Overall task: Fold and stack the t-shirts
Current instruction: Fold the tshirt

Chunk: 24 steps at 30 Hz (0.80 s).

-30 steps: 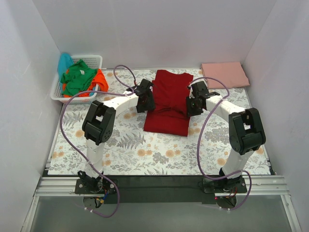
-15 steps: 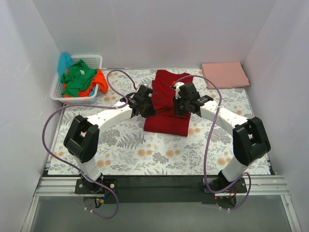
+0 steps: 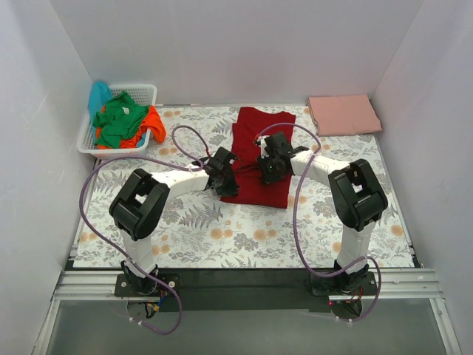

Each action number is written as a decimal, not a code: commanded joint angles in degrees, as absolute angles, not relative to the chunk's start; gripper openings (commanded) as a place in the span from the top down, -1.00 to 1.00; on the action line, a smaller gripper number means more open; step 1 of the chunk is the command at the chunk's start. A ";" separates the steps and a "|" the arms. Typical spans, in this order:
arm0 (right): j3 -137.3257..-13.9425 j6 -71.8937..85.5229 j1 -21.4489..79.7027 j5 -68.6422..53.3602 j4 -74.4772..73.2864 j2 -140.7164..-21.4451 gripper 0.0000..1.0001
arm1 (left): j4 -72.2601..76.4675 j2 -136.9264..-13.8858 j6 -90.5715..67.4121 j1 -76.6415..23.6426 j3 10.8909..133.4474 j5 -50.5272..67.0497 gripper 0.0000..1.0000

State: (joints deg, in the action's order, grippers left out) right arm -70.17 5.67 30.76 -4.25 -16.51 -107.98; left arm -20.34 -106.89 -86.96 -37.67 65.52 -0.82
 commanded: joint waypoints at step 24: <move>-68.41 6.85 23.11 -16.59 -11.52 -90.64 0.36 | -27.34 -95.09 -92.29 -40.52 60.82 -1.75 0.47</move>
State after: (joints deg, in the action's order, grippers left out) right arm -74.91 4.69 22.81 -9.43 -14.06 -96.88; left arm -26.96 -94.61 -92.38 -40.86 58.06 1.93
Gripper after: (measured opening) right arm 0.318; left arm 0.254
